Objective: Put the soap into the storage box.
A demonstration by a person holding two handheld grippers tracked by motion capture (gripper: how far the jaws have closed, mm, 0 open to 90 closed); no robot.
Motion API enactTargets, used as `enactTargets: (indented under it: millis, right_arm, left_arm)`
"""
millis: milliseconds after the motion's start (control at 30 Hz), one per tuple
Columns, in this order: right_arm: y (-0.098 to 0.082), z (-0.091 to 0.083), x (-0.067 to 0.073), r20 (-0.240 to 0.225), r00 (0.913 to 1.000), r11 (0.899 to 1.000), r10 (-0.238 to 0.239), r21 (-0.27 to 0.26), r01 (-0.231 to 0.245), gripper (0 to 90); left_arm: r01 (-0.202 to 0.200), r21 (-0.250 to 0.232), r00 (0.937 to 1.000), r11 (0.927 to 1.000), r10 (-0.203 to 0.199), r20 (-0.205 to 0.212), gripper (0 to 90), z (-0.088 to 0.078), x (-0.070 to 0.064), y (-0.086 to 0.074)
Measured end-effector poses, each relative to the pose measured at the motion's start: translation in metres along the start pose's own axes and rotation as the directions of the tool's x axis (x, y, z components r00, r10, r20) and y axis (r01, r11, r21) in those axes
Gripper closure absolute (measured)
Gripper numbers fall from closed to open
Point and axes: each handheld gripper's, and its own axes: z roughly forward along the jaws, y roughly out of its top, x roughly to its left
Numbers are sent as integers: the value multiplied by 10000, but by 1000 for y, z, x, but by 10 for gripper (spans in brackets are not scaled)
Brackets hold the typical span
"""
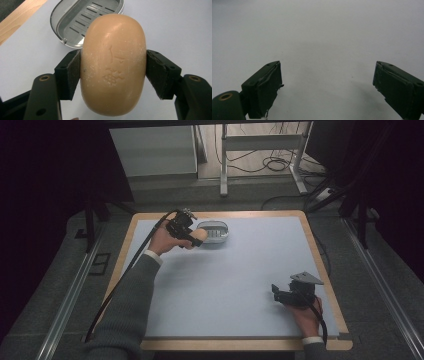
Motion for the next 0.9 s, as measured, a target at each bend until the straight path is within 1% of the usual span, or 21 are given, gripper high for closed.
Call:
enactTargets:
  millis: [133, 233, 500, 567, 700, 767, 900]
  right_arm:
    - [0, 0, 0, 4, 10000, 10000, -9, -6, 9, 85]
    - [0, 0, 0, 4, 10000, 10000, -8, -4, 8, 85]
    - [0, 0, 0, 7, 10000, 10000, -6, -4, 6, 85]
    - [0, 0, 0, 8, 10000, 10000, -6, -2, 6, 85]
    - [0, 0, 0, 12, 10000, 10000, -19, 2, 19, 85]
    - [0, 0, 0, 15, 10000, 10000, -21, 2, 21, 85]
    - [0, 0, 0, 14, 10000, 10000, -11, 3, 11, 85]
  left_arm:
    - [-8, -12, 10000, 10000, 8, 53, 326, 3, 1, 3]
    - [-80, 111, 10000, 9999, 80, 5, 326, 7, 3, 6]
    - [-74, 150, 10000, 9999, 73, 37, 326, 14, 7, 13]
    - [-26, 121, 10000, 9999, 25, 90, 326, 15, 9, 14]
    - [-89, 216, 10000, 9997, 88, 28, 326, 16, 10, 16]
    - [-77, 160, 10000, 9998, 77, 5, 326, 16, 10, 18]
    - [-154, 195, 9999, 9997, 154, -21, 326, 17, 12, 22]
